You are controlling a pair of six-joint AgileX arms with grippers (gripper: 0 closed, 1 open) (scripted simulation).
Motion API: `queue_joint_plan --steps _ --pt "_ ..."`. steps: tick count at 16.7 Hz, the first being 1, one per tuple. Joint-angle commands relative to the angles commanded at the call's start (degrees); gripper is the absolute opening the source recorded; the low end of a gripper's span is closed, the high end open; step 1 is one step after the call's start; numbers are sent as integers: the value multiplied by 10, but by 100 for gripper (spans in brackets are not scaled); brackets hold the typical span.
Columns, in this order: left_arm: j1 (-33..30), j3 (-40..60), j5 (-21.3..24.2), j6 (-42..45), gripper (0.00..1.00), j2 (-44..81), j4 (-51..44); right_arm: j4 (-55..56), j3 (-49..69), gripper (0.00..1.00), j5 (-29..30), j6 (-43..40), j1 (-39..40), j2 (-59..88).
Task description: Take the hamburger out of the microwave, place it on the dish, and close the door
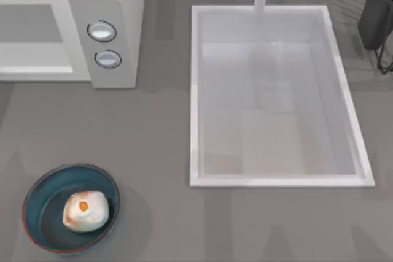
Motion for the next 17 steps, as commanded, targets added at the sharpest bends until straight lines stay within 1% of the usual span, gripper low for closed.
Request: queue_joint_plan --steps 2,6,11,15,17 --pt "16 -1 16 0 0 -3 -1 0 0 100 0 0 0 0" --pt "15 3 15 0 0 -1 -3 0 0 100 0 0 0 0" --pt "28 56 28 0 0 0 -55 0 0 100 0 0 0 0" --pt "28 55 30 0 0 -2 -56 0 0 100 0 0 0 0" --pt "46 55 48 0 0 -25 -78 0 0 100 0 0 0 0"
